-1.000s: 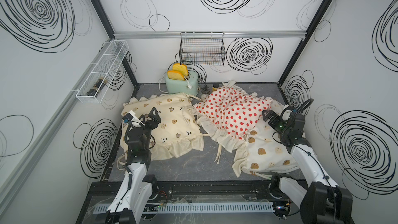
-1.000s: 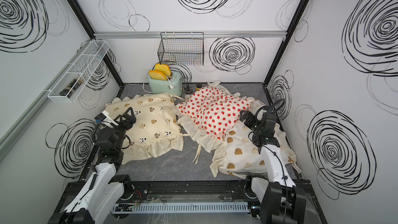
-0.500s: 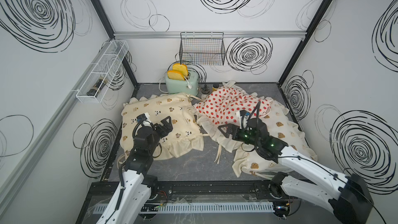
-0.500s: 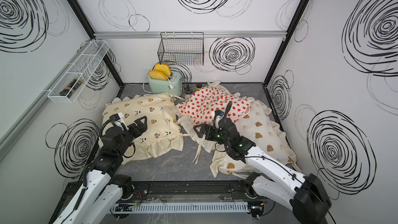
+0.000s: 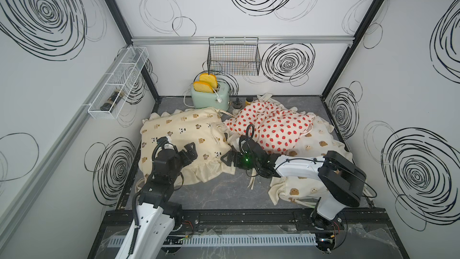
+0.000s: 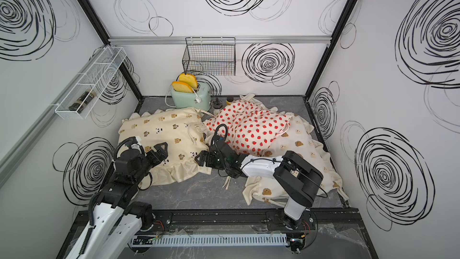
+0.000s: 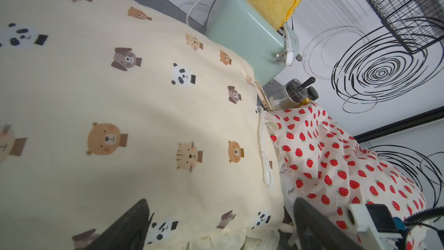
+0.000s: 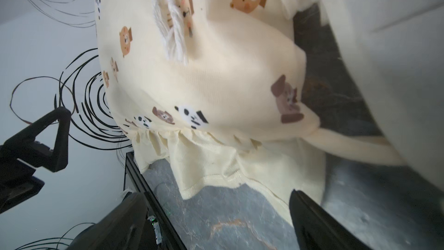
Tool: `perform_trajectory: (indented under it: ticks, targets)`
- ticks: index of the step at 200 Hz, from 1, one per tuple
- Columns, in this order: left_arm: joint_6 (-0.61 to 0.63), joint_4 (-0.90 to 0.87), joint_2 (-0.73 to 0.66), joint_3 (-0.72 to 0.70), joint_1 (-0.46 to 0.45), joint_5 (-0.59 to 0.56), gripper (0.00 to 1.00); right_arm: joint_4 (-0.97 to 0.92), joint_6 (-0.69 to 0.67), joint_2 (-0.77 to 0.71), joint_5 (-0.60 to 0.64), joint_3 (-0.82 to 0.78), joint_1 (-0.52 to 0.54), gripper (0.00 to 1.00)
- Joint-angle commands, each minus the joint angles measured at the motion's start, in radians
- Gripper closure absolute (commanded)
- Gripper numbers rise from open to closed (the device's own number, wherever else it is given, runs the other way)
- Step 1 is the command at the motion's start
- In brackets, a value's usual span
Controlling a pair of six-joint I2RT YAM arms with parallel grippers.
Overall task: Zip up pillowcases
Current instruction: Adjust the pillowcase at the center of the board.
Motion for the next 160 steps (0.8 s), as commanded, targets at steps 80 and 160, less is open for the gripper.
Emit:
perform_trajectory:
  ticks: [80, 160]
  targets:
    - [-0.010, -0.024, 0.008, 0.093, 0.008, 0.038, 0.04, 0.040, -0.004, 0.258, 0.032, 0.202, -0.015, 0.13]
    - [0.023, -0.131, 0.020, 0.199, 0.028, -0.003, 0.04, -0.040, -0.157, 0.165, 0.151, 0.305, -0.003, 0.73]
